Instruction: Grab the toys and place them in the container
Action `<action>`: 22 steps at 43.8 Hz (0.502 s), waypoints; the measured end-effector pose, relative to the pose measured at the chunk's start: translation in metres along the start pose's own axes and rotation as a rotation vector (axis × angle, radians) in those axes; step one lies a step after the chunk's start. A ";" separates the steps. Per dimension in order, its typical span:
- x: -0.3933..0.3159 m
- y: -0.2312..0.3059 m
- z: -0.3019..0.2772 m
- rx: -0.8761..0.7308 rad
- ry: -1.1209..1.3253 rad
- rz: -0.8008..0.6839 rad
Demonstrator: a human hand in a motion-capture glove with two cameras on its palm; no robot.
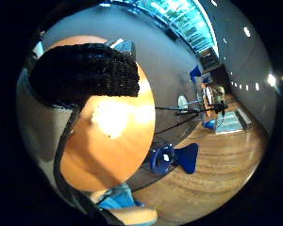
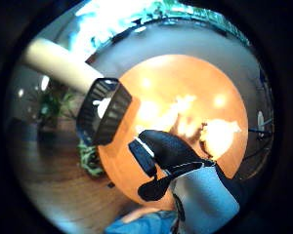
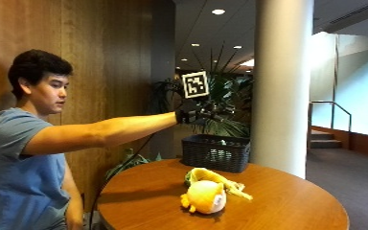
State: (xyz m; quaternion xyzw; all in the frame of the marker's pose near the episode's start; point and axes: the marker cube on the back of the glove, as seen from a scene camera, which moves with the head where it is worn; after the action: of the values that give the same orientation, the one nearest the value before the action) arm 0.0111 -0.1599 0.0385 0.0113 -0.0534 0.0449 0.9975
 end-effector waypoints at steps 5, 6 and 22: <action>0.038 0.006 0.031 -0.053 -0.019 -0.029; 0.045 0.006 0.037 -0.067 -0.024 -0.006; 0.106 0.032 0.150 -0.278 0.035 0.129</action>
State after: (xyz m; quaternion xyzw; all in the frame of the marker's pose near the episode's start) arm 0.0972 -0.1223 0.1998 -0.1313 -0.0422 0.1014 0.9852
